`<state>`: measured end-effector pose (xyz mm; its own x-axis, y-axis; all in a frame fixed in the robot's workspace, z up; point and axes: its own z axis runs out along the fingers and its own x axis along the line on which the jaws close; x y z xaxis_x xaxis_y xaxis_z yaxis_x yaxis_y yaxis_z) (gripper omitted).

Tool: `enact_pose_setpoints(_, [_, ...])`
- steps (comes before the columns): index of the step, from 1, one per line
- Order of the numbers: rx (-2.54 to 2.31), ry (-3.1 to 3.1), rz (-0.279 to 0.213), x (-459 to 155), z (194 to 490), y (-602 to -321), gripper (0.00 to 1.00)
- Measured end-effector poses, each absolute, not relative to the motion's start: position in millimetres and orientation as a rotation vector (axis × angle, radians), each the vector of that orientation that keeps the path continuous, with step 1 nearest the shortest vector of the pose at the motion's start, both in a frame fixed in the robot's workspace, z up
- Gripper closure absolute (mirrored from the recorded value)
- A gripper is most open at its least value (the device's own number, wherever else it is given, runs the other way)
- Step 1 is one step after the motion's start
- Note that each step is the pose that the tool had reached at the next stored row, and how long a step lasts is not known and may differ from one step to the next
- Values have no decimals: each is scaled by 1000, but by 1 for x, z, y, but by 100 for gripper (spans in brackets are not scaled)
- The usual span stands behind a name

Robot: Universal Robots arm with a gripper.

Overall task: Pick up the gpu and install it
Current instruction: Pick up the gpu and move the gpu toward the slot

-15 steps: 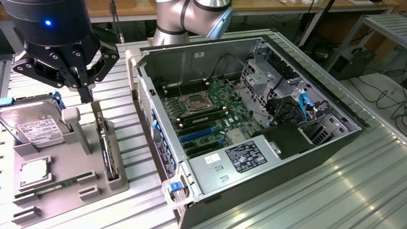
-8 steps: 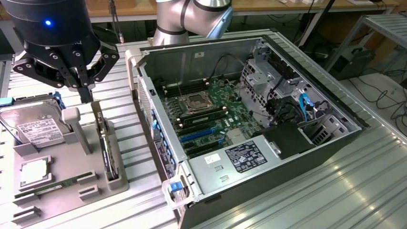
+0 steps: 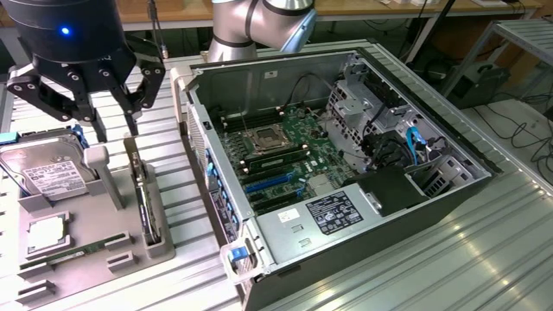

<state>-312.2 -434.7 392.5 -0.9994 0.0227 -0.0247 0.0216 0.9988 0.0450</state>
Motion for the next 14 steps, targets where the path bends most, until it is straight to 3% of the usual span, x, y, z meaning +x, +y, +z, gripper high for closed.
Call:
enact_pose_setpoints(3, [35,3115,70,-312,393,-435,46])
enact_pose_setpoints(4, [35,3115,70,-312,392,-435,46])
enact_pose_setpoints(5, [35,3115,70,-312,392,-435,40])
enact_pose_setpoints(14, [21,3116,75,-312,392,-434,40])
